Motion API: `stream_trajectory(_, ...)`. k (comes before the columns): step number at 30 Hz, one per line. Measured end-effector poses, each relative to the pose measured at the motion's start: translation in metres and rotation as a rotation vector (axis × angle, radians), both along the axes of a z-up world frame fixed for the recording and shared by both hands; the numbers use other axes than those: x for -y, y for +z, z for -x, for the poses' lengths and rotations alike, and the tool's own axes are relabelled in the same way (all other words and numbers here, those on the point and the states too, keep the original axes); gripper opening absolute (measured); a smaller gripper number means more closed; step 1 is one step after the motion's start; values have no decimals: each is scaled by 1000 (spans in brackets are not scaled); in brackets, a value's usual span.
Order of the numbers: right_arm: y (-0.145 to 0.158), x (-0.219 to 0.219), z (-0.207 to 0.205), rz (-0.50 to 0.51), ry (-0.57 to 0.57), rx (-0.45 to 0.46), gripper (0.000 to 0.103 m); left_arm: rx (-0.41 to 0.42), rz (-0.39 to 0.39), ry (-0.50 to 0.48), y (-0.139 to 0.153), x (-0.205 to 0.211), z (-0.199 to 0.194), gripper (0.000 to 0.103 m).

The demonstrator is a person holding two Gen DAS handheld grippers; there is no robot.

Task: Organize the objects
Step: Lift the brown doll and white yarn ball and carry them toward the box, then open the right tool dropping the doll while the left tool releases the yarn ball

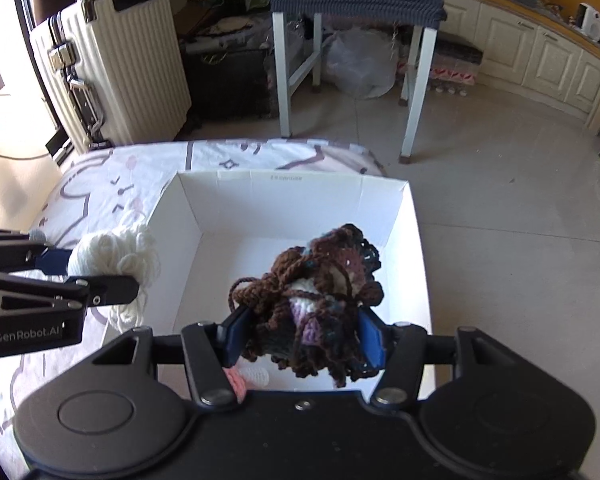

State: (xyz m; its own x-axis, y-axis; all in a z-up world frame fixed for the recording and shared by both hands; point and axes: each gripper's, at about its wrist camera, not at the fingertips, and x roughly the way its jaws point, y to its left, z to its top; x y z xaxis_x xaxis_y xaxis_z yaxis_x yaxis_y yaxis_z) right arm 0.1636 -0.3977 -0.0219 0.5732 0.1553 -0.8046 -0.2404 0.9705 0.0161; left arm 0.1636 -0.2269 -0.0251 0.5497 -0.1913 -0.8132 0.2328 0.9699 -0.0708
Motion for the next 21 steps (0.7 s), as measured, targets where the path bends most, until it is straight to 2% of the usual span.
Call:
stream_trajectory(7,-23,-3,-17,53,33,-80,59,-100,-43,-37,-21,12,-24,40)
stream_trajectory(21,-59,5,-32,119,66,-195,59,-177,-222,-129,-61,31,-49,42)
